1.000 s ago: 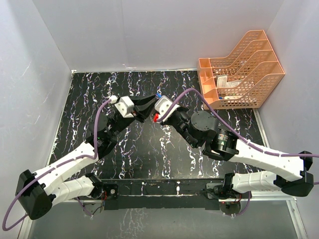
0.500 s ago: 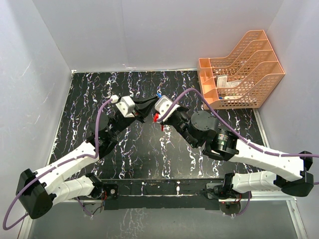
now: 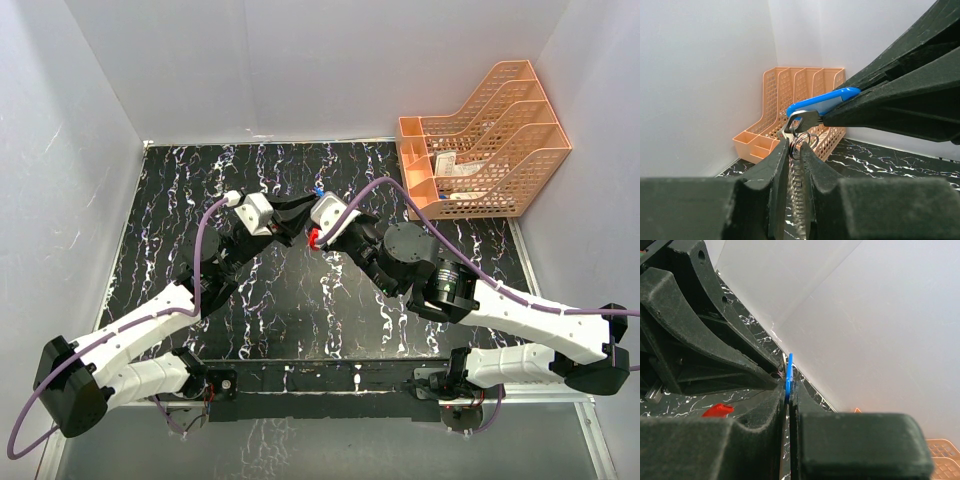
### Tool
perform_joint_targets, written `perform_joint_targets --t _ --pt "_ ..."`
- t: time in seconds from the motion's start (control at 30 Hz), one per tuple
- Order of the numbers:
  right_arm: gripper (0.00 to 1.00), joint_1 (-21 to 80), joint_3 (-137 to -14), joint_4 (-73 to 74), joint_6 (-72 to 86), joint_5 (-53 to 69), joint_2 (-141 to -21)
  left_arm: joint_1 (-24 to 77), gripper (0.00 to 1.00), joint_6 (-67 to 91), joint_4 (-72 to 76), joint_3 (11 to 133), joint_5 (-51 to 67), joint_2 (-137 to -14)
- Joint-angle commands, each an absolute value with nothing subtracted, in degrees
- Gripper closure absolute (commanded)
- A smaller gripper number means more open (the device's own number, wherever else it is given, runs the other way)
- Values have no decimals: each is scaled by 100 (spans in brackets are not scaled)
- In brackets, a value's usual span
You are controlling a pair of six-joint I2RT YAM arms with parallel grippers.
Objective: Remove the keys from the keyring
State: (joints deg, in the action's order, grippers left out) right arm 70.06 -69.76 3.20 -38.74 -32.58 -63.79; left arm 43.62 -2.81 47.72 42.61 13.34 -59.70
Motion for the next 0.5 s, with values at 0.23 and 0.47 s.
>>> perform_joint_targets --t 0.23,0.47 --pt "100 7005 -7102 -22 -3778 -3159 -6181 4357 96 -194 5233 4318 1452 -5930" --pt "100 7006 -7100 -9 -3751 -3136 -6184 4357 100 -87 5265 4390 1288 -6098"
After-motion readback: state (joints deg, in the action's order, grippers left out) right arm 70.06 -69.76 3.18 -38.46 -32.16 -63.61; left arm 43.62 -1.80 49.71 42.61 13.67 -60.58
